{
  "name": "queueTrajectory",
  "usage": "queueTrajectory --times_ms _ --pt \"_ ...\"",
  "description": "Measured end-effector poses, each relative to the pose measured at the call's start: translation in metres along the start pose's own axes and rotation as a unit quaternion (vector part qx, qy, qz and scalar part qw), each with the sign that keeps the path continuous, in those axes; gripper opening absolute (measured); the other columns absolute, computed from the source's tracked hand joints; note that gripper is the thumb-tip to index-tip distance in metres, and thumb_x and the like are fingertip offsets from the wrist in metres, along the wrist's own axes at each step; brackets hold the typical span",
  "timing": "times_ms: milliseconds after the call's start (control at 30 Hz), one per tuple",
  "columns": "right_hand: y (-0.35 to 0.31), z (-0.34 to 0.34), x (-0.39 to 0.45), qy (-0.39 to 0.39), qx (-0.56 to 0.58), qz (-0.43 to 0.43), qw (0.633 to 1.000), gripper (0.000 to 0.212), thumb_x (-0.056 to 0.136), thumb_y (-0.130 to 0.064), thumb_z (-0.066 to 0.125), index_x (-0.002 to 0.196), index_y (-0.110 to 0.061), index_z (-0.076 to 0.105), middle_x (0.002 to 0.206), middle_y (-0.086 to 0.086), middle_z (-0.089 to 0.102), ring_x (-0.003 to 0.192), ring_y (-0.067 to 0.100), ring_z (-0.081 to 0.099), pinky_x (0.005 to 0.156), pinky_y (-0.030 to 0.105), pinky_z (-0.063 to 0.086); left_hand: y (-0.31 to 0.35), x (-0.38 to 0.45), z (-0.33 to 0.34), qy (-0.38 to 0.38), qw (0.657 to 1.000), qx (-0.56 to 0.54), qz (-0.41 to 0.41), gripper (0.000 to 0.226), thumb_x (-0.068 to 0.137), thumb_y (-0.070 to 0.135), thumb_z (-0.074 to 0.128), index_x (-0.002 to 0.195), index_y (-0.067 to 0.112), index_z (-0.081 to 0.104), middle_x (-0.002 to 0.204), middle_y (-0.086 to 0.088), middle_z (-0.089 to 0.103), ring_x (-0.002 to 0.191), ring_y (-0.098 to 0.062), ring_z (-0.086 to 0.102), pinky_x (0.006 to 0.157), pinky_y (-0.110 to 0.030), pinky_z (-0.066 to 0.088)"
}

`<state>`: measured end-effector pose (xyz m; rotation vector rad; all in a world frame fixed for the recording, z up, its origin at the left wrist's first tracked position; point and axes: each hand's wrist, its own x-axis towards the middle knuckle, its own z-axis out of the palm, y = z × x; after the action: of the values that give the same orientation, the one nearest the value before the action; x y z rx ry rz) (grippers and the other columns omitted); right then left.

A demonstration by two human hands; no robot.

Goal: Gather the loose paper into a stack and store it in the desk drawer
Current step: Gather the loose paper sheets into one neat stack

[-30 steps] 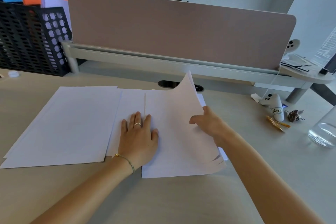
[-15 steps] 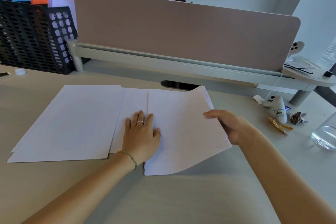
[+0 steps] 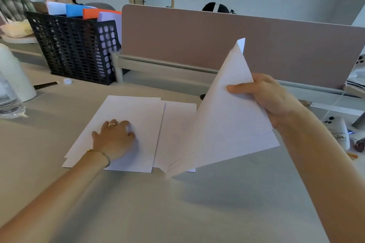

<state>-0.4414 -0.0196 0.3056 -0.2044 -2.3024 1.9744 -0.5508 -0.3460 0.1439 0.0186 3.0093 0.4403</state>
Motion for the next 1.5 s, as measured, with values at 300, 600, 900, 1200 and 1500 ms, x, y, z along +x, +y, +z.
queueTrajectory --times_ms 300,600,900,1200,1500 --pt "0.022 0.084 0.043 -0.090 0.149 0.016 0.985 0.032 0.089 -0.010 0.069 0.118 0.000 0.073 0.111 0.016 0.078 0.090 0.034 0.076 0.080 0.047 0.061 -0.071 0.001 -0.034 0.093 0.958 -0.264 -0.068 0.039 0.096 0.017 0.051 0.134 0.019 0.059 0.129 -0.012 0.067 0.105 -0.032 0.061 0.088 -0.037 0.046" --pt "0.112 0.151 0.062 -0.018 -0.021 0.114 0.993 0.025 0.085 0.006 0.061 0.099 -0.013 0.069 0.100 0.013 0.076 0.084 0.033 0.073 0.069 0.040 0.063 -0.071 0.006 -0.037 0.075 0.973 -0.212 -0.051 0.044 0.096 0.029 0.037 0.135 0.020 0.056 0.120 -0.005 0.068 0.099 -0.026 0.056 0.087 -0.036 0.044" --pt "0.043 0.133 0.084 -0.003 0.101 -0.009 0.995 0.027 0.087 -0.008 0.067 0.109 -0.022 0.076 0.089 -0.006 0.083 0.076 0.014 0.079 0.060 0.025 0.059 -0.085 0.000 -0.046 0.116 0.948 -0.289 -0.068 0.036 0.088 0.024 0.047 0.116 0.006 0.061 0.117 -0.018 0.066 0.103 -0.034 0.058 0.080 -0.033 0.037" --pt "0.098 0.118 0.072 0.018 0.003 0.055 0.998 0.033 0.088 0.001 0.060 0.109 -0.021 0.073 0.095 0.004 0.080 0.068 0.014 0.077 0.059 0.027 0.055 -0.107 0.032 -0.050 0.071 0.828 -0.531 -0.163 0.016 0.104 0.009 0.040 0.102 0.009 0.056 0.100 -0.018 0.069 0.071 -0.017 0.069 0.054 -0.024 0.049" --pt "0.120 0.096 0.069 0.064 -0.044 0.095 0.992 0.035 0.086 0.005 0.058 0.111 -0.015 0.071 0.096 0.010 0.076 0.081 0.032 0.072 0.069 0.034 0.054 -0.098 0.028 -0.066 0.031 0.666 -0.724 -0.176 0.078 0.080 0.080 0.043 0.138 0.028 0.041 0.117 -0.016 0.062 0.107 -0.037 0.065 0.097 -0.056 0.052"
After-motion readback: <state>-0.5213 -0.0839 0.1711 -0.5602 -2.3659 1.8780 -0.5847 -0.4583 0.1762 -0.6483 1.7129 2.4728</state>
